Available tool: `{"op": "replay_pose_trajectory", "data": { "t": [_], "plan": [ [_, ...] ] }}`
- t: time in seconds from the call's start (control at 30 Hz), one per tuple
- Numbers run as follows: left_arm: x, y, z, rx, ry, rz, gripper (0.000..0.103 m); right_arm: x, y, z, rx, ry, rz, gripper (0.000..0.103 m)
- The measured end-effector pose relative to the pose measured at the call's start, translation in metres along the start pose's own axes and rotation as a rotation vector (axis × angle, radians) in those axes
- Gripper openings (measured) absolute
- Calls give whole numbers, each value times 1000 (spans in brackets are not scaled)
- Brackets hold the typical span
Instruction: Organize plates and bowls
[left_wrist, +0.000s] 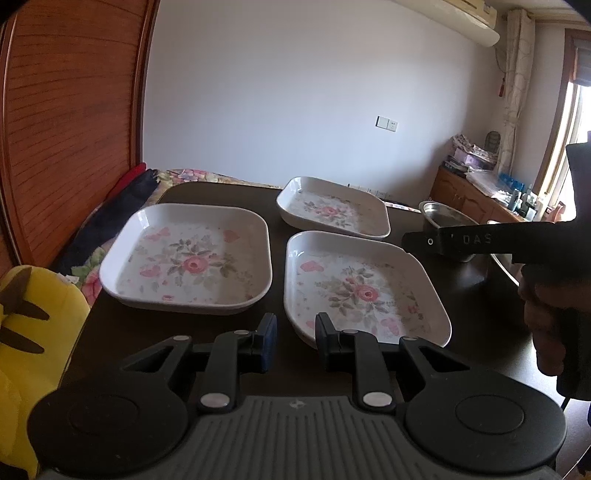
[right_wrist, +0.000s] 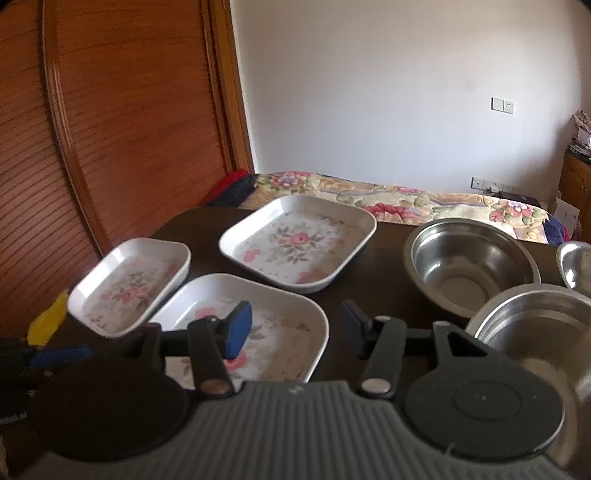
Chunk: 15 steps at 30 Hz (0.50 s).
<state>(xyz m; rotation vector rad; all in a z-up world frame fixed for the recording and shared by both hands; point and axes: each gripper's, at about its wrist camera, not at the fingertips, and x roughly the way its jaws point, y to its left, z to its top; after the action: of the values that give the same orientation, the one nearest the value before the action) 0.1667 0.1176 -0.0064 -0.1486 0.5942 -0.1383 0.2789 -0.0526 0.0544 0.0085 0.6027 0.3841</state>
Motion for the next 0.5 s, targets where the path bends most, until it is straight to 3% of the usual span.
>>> {"op": "replay_pose_trajectory", "data": {
  "t": [0.5],
  "plan": [
    [10,7,-1,-53,25,-40,40,22,-2,2,27,53,-55,55]
  ]
}}
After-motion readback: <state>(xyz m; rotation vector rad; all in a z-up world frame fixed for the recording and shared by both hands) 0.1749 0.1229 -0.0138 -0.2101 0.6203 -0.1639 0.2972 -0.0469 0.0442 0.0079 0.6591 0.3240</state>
